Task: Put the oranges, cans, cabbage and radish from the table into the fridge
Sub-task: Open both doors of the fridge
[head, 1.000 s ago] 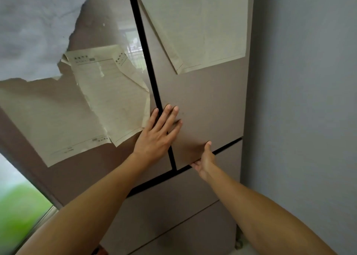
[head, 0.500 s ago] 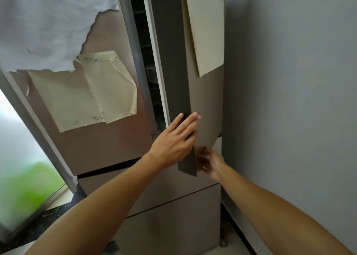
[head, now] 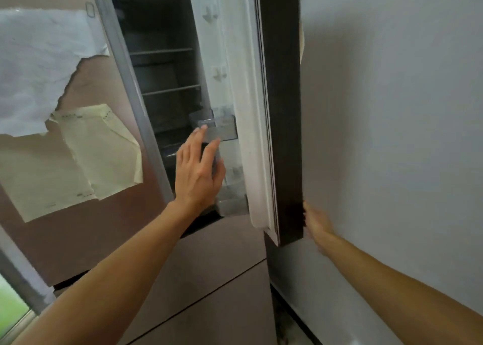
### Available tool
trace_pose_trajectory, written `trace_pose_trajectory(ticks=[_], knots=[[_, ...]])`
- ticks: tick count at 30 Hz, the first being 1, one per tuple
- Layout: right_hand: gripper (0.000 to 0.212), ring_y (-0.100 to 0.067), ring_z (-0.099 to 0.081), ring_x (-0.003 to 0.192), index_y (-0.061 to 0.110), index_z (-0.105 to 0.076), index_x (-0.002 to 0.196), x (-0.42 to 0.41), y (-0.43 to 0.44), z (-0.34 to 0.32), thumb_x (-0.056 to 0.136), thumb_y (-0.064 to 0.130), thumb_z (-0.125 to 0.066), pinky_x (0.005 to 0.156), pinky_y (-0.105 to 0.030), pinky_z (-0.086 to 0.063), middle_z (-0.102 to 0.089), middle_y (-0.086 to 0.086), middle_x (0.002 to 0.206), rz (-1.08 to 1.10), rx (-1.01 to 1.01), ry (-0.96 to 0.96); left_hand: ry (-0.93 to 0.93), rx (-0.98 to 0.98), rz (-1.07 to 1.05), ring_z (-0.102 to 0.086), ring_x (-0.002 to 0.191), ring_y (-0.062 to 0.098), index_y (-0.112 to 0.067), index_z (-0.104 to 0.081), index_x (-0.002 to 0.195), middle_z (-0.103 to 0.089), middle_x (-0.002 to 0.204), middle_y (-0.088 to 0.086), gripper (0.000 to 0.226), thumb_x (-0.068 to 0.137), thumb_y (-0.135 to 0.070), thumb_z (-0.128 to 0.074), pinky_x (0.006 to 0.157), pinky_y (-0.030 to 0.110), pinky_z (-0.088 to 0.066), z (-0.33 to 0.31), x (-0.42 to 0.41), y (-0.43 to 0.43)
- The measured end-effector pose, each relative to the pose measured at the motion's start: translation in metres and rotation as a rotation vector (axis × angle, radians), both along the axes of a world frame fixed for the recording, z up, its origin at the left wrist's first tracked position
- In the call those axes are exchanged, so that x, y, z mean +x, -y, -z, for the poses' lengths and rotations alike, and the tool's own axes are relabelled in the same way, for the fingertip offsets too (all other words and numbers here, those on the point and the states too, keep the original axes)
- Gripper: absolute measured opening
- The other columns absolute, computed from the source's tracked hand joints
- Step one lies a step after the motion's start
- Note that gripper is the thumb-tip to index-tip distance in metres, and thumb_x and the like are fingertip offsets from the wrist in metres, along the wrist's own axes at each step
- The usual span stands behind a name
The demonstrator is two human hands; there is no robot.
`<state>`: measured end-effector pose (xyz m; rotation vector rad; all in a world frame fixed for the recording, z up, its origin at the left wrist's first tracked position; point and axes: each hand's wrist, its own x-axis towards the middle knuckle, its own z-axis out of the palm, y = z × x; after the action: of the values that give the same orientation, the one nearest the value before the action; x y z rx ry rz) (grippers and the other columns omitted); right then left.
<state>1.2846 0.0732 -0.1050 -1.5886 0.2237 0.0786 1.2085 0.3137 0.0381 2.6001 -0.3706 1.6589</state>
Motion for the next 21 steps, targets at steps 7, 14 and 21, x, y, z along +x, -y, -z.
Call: trace_pose_trajectory(ticks=[7,14,21], knots=[[0.038,-0.022,-0.044,0.124,0.016,-0.056,0.126,-0.04,0.006,-0.071,0.091,0.031,-0.053,0.094,-0.033,-0.04,-0.048,-0.006,0.137,0.191,-0.876,1.099,-0.154,-0.18,0.059,-0.032,0.135,0.027,-0.013,-0.043,0.138,-0.04,0.145,0.013,0.053,0.098,-0.045,-0.031,0.11,0.043,-0.027,-0.052,0.04,0.001],[0.052,-0.036,-0.022,0.144,0.02,-0.053,0.132,0.013,0.005,-0.057,0.084,0.037,-0.064,0.108,-0.052,-0.034,-0.024,-0.019,0.156,0.076,-1.46,1.248,-0.154,-0.133,0.138,-0.046,0.117,0.024,-0.014,-0.05,0.128,-0.053,0.12,0.008,0.052,0.099,-0.048,-0.025,0.107,0.043,-0.032,-0.044,0.068,0.024],[0.048,-0.038,-0.031,0.14,0.019,-0.052,0.135,0.066,0.056,-0.044,0.09,0.033,-0.055,0.107,-0.052,-0.037,-0.022,-0.027,0.154,0.046,-1.5,1.245,-0.059,-0.025,0.076,-0.049,0.098,0.025,-0.013,-0.057,0.119,-0.055,0.102,0.008,0.045,0.098,-0.046,-0.034,0.094,0.04,-0.036,-0.045,0.097,0.072]])
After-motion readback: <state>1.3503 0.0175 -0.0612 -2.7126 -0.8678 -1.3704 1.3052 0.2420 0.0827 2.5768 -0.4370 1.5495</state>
